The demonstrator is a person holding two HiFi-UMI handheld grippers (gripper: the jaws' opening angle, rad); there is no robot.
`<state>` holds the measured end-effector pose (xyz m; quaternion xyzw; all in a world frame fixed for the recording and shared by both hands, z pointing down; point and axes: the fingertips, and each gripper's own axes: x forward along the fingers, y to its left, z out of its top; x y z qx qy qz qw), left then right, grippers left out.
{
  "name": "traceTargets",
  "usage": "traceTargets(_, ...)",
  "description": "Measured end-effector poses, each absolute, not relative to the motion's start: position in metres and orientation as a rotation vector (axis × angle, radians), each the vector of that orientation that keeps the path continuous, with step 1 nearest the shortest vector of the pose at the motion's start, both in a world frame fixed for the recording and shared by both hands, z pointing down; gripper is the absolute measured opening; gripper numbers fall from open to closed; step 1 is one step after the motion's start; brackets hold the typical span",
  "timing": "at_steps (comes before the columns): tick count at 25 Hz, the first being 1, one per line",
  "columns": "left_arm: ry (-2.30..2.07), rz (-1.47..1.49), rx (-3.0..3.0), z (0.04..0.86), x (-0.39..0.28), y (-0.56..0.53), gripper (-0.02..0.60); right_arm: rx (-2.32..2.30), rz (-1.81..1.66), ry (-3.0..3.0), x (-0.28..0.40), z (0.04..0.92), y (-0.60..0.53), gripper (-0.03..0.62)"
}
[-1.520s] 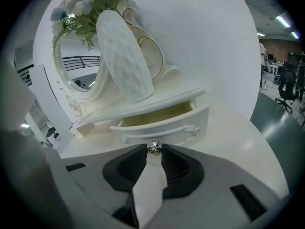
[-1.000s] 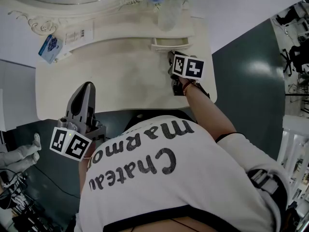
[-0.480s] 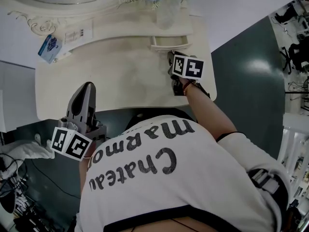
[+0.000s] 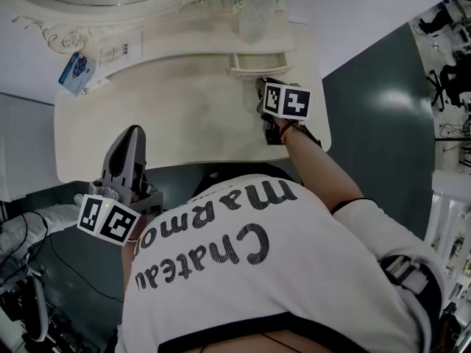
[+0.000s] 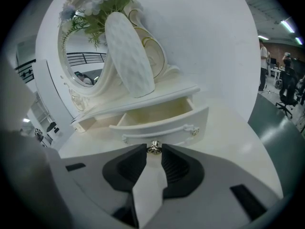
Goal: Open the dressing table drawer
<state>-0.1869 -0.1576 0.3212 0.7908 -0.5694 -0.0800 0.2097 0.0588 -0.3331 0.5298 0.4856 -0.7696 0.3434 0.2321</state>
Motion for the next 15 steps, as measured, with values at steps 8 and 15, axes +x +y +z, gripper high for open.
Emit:
traceTargets(8, -1.582, -0.227, 2.204, 0.3197, -0.1882, -0.1592, 0.025, 1.332, 0.936, -2.109, 0.0583, 0.5294, -0.3311, 0.109)
traceTargets(15, -1.571, -0.226, 2.214, 0.3185, -0.1871, -0.1616, 0.025, 1.335, 0.935, -2.106, 0.058, 0.5294, -0.3298, 0.109)
